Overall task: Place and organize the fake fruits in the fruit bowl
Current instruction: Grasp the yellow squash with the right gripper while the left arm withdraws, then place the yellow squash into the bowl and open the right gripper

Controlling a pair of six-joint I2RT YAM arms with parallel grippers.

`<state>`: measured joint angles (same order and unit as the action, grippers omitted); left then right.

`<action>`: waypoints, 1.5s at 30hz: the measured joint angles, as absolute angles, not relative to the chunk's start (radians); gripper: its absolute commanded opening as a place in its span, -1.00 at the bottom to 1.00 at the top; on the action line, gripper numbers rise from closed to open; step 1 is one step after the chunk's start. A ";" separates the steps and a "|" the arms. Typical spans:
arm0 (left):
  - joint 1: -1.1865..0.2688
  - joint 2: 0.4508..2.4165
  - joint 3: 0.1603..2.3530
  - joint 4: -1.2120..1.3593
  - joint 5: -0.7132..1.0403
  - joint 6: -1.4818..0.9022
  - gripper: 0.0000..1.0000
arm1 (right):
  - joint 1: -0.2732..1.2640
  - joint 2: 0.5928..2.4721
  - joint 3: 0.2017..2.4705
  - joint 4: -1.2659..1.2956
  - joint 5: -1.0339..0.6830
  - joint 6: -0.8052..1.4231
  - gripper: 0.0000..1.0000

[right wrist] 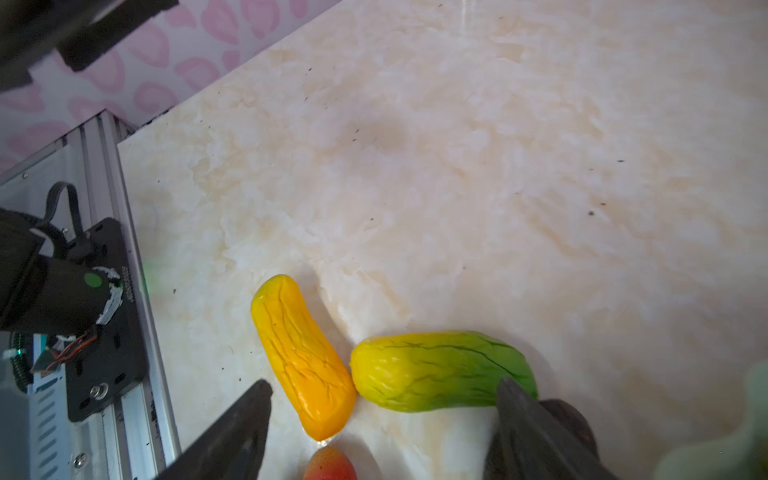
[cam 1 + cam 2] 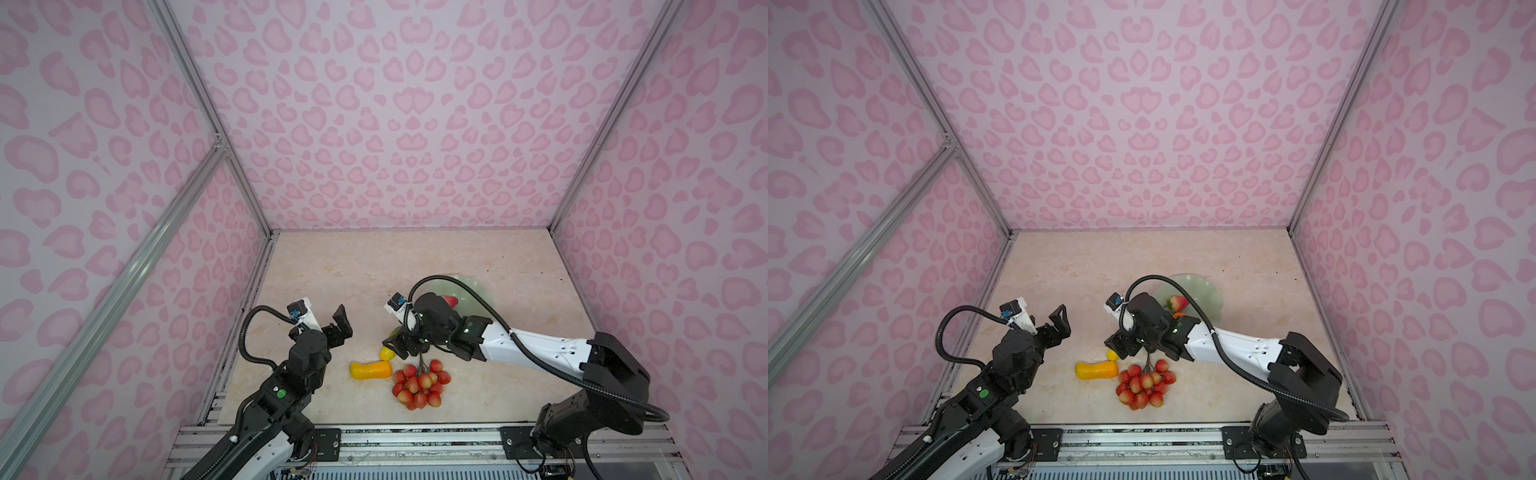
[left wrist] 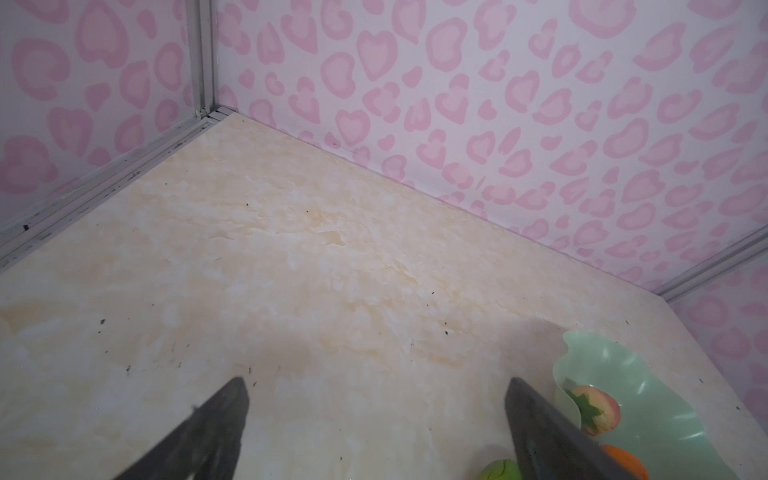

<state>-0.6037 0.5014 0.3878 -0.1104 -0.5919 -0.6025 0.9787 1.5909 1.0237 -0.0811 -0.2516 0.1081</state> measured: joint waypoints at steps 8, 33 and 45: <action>-0.601 0.273 0.352 -0.213 -0.659 -0.654 0.98 | 1.109 1.797 1.145 -0.143 -0.288 0.041 0.51; -0.600 0.173 0.395 -0.362 -0.651 -0.679 0.98 | 1.089 1.906 1.263 -0.110 -0.316 0.081 -0.70; -0.600 0.382 0.411 -0.303 -0.502 -0.627 0.92 | 0.671 1.545 1.068 -0.046 -0.253 0.303 -0.68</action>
